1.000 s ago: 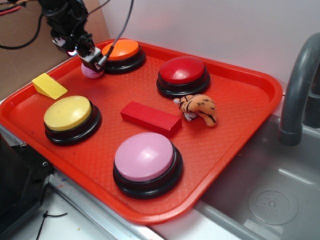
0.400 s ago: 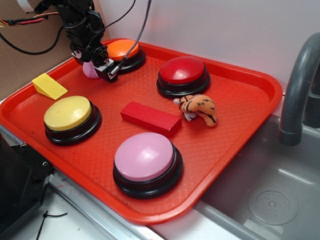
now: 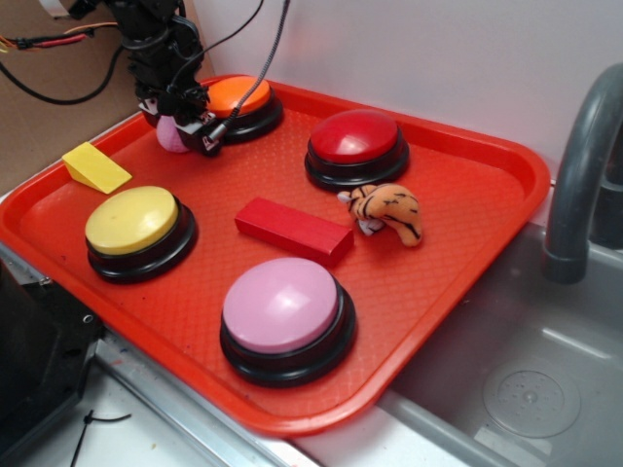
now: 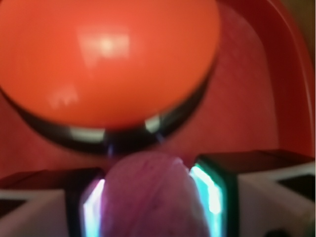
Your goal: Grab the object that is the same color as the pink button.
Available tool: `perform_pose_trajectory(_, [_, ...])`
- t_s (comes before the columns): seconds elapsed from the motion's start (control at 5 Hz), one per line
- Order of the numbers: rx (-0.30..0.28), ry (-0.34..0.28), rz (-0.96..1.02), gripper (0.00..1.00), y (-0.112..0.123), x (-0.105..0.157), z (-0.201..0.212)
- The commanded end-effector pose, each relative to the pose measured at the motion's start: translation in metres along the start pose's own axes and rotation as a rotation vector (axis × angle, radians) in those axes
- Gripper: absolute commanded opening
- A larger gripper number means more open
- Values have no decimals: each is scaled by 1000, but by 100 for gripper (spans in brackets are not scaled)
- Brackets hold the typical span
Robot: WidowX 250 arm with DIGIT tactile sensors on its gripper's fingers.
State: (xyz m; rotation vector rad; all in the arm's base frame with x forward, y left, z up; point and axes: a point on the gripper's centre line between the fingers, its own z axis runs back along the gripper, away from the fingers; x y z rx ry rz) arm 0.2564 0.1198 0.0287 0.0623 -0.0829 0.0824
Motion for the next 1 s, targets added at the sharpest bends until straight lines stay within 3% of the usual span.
perform_pose_trajectory(0.0, [23,47,141,0,-25,-7,85])
perform_pose_trajectory(0.2, [-9,25,113,0,-51,-21,119])
perform_pose_trajectory(0.4, [-79,-4,36,0,-85,-39,156])
perform_pose_trajectory(0.6, [-63,-31,13,0,-99,-51,165])
perform_pose_trajectory(0.8, [-39,3,58,0,-94,-51,156])
